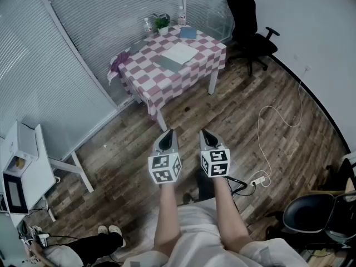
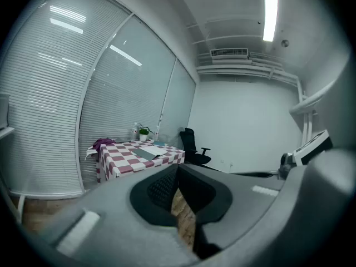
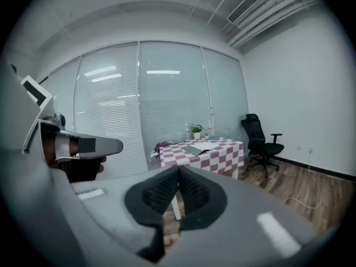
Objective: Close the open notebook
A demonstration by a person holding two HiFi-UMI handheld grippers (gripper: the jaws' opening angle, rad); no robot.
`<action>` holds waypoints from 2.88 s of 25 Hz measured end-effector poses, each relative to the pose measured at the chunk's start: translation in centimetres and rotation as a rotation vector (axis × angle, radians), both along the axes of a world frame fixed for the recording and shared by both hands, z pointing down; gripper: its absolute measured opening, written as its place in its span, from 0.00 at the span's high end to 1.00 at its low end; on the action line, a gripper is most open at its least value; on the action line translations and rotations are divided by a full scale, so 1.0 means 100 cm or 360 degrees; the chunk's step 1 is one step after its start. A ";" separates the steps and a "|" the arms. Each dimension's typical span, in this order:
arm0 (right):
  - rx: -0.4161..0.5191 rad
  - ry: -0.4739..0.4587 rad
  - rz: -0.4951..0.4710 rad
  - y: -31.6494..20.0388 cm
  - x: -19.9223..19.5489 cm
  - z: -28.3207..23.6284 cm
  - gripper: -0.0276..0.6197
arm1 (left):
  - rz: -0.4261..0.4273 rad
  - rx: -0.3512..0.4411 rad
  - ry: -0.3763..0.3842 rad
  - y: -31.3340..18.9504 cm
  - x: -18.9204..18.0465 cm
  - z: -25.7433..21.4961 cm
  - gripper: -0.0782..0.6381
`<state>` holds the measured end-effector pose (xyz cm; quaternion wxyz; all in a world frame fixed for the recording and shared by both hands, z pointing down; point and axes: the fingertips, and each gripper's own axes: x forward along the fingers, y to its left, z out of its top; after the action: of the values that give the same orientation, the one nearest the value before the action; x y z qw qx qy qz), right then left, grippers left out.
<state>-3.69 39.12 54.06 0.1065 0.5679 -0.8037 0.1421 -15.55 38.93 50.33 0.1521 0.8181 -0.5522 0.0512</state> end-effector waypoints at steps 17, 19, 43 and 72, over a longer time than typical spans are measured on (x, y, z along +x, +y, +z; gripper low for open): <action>-0.0009 0.0039 -0.0024 -0.081 0.016 0.012 0.96 | 0.0075 -0.0015 -0.0067 -0.081 0.028 0.014 0.88; -0.0021 0.0044 -0.0039 -0.099 0.022 0.013 0.96 | 0.0078 -0.0018 -0.0076 -0.100 0.034 0.014 0.88; 0.0074 -0.0164 -0.0340 -0.319 0.067 -0.026 0.96 | -0.0059 -0.0001 -0.0193 -0.326 0.079 -0.011 0.88; 0.0030 -0.0327 -0.0396 -0.479 0.118 -0.009 0.96 | -0.0276 0.0018 -0.0229 -0.427 0.048 0.000 0.88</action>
<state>8.10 -8.76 53.19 0.0352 0.4474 -0.8758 0.1777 -10.74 -3.80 50.32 0.1113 0.7622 -0.6308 0.0933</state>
